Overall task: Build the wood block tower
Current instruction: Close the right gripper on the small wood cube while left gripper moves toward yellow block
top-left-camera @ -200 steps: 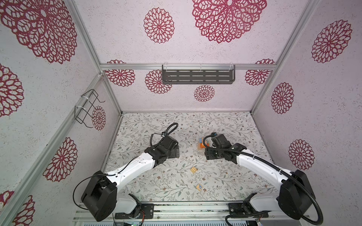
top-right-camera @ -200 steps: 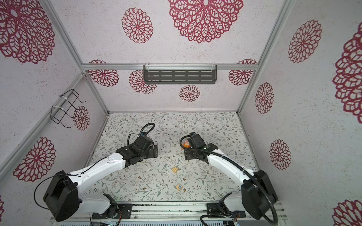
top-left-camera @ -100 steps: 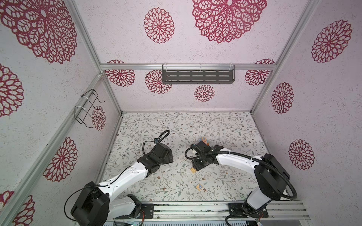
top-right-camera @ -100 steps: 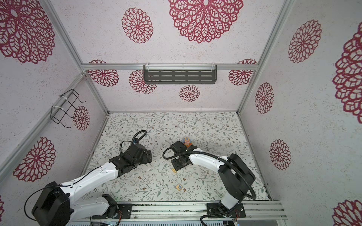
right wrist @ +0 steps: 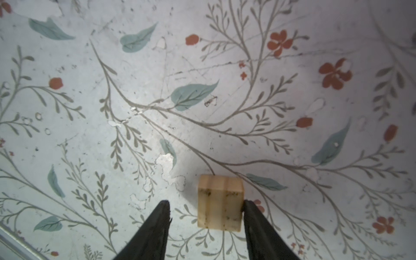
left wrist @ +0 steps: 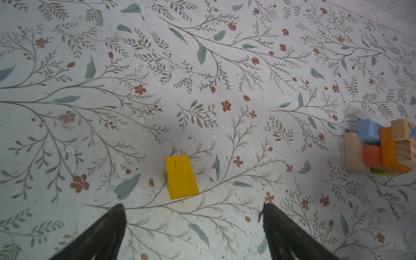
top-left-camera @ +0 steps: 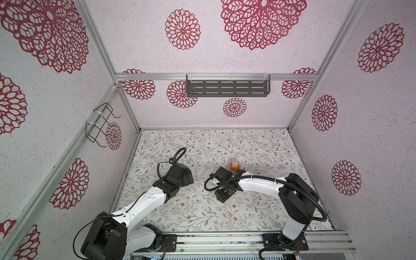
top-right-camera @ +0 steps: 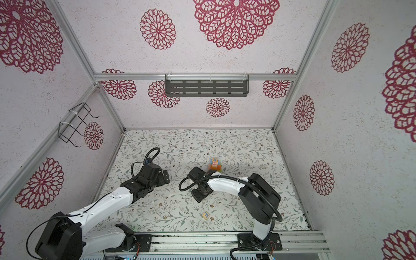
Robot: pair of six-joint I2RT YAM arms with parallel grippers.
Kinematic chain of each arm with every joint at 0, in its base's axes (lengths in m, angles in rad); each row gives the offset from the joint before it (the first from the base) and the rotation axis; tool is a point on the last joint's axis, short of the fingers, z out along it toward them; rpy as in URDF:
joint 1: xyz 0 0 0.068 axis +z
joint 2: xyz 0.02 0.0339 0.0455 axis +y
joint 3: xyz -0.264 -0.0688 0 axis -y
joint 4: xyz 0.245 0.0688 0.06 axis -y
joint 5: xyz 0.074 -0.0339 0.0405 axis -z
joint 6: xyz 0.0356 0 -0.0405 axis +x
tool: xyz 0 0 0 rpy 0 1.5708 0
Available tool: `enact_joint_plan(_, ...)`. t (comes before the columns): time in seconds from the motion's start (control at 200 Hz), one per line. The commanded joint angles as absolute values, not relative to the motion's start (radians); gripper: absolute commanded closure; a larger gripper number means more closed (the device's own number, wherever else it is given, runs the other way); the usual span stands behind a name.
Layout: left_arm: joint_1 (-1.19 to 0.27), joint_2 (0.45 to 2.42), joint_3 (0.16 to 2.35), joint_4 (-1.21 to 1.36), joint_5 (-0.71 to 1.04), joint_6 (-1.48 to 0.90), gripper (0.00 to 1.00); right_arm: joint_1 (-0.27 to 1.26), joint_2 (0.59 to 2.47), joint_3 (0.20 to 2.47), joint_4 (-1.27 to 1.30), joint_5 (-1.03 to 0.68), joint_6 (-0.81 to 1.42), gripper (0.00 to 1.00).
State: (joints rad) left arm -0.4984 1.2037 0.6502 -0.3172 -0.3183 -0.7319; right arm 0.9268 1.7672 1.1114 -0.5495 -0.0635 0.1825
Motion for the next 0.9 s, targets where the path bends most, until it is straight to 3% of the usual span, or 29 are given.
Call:
enact_joint_plan(0.0, -0.486, 1.203, 0.637, -0.285, -0.304, -0.734, 0.03, 0.933, 1.775, 1.144, -0.595, -0.017, 0.167, 0.46)
enact_joint_plan(0.22, -0.478, 1.202, 0.631, -0.278, -0.295, -0.733, 0.03, 0.932, 1.789, 1.16, -0.61, 0.002, 0.173, 0.54)
enact_joint_plan(0.455, -0.473, 1.174, 0.619, -0.287, -0.29, -0.727, 0.03, 0.938, 1.786, 1.178, -0.624, 0.021, 0.198, 0.73)
enact_joint_plan(0.896, -0.473, 1.024, 0.577, -0.346, -0.255, -0.736, 0.03, 0.947, 1.698, 1.242, -0.696, 0.086, 0.288, 0.73)
